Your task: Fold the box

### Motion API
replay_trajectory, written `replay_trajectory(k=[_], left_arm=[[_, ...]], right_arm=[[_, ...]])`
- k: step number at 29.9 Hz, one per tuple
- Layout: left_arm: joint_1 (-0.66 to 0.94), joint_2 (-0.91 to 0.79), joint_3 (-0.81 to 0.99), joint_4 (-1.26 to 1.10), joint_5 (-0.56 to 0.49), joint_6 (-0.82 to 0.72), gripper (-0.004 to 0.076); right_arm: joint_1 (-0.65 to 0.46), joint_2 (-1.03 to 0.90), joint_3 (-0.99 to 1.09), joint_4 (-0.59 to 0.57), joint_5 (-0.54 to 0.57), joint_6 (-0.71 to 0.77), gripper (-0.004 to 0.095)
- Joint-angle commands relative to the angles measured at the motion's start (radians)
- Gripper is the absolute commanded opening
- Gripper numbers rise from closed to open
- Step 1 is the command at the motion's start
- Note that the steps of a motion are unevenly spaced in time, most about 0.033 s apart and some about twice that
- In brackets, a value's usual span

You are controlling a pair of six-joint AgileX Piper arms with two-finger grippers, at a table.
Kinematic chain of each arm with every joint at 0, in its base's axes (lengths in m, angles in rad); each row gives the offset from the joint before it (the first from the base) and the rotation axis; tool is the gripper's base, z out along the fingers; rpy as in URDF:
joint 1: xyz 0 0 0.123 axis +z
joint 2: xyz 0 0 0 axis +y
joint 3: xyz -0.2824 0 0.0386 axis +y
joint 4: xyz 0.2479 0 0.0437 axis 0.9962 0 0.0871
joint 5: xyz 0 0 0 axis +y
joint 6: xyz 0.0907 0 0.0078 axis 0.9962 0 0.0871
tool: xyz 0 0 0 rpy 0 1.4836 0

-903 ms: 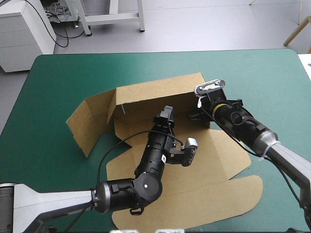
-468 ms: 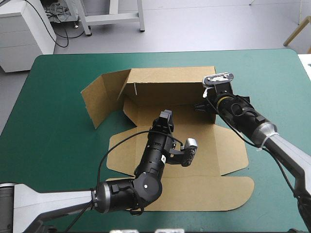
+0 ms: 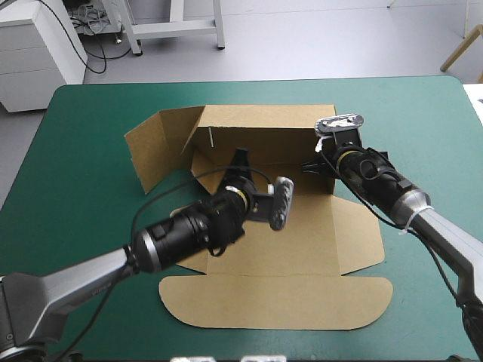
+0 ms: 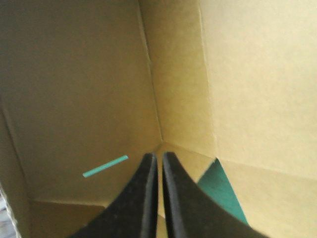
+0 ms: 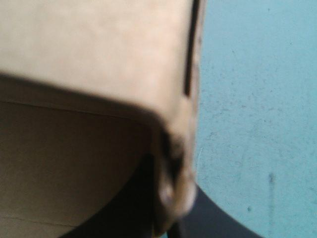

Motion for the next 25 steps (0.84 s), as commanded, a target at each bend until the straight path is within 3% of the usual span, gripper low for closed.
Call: replay_trajectory(k=[1,8,14,19,25], left_arm=[[0.171,-0.035,-0.224,-0.297,0.134,0.208,0.0015],[0.698,-0.007,-0.528,-0.845,0.268,0.252,0.0015],[1.173,0.009,-0.540,-1.221,0.318,0.140,-0.0009],[1.463,0.023,-0.413,-1.411,0.334,0.136,-0.0010],[1.679,0.023,-0.146,-1.614,0.223,0.140,-0.0010]], right_arm=[[-0.007,-0.039,-0.036,-0.023,-0.043,-0.015,-0.0019],[-0.007,-0.039,-0.036,-0.016,-0.051,-0.015,-0.0019],[-0.007,-0.039,-0.036,-0.016,-0.072,-0.015,-0.0019],[-0.007,-0.039,-0.036,-0.016,-0.075,-0.015,-0.0019],[-0.007,-0.039,-0.036,-0.016,-0.075,-0.015,-0.0019]])
